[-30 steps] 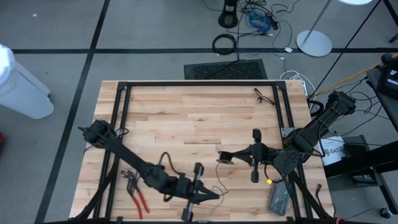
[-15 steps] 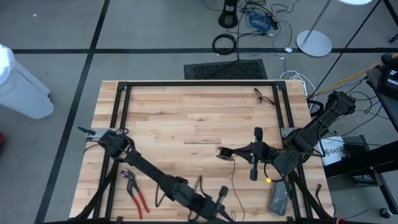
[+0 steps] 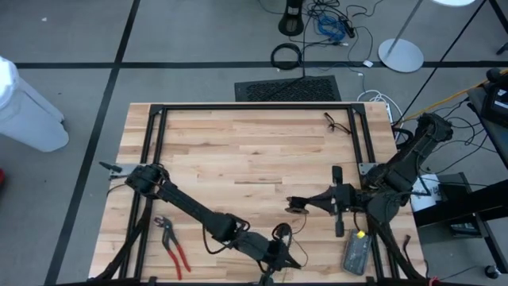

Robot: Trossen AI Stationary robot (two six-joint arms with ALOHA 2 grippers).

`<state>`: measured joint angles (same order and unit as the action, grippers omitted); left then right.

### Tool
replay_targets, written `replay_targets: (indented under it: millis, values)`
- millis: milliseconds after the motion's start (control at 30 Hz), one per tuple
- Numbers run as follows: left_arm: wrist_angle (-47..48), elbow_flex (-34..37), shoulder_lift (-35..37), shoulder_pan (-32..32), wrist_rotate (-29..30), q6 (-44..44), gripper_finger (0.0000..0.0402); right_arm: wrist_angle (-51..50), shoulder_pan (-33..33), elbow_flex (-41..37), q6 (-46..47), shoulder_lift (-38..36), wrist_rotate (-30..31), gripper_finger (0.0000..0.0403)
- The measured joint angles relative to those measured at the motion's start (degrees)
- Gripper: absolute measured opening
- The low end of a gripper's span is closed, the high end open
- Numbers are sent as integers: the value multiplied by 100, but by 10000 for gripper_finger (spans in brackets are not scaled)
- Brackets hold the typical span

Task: Coil cords
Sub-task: Uncoil the black wire from the black spool

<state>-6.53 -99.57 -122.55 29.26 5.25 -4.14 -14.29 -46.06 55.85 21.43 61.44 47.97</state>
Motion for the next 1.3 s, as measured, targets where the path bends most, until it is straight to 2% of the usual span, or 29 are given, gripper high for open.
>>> replay_targets:
  millis: [333,467,567,733,900,1000,1233,1300]
  values:
    - [2122,0,357,23,599,-22,1,435,-281,1,-237,-73,-1,0]
    - [2629,4,417,39,861,-375,2,504,-319,1,-293,-71,12,0]
    - [2771,4,462,52,1104,-636,15,517,-319,1,-326,-71,14,0]
    - [2945,4,618,115,1248,-690,72,519,-319,0,-353,-71,17,0]
    - [3601,4,862,295,1948,-795,117,514,-319,1,-368,-71,21,0]
    - [3845,4,994,405,2439,-1019,126,512,-319,1,-369,-71,25,0]
    - [3939,4,1102,590,2499,-1088,128,512,-317,1,-369,-71,32,0]
    - [4017,4,1103,624,2491,-1397,128,510,-317,0,-369,-71,32,0]
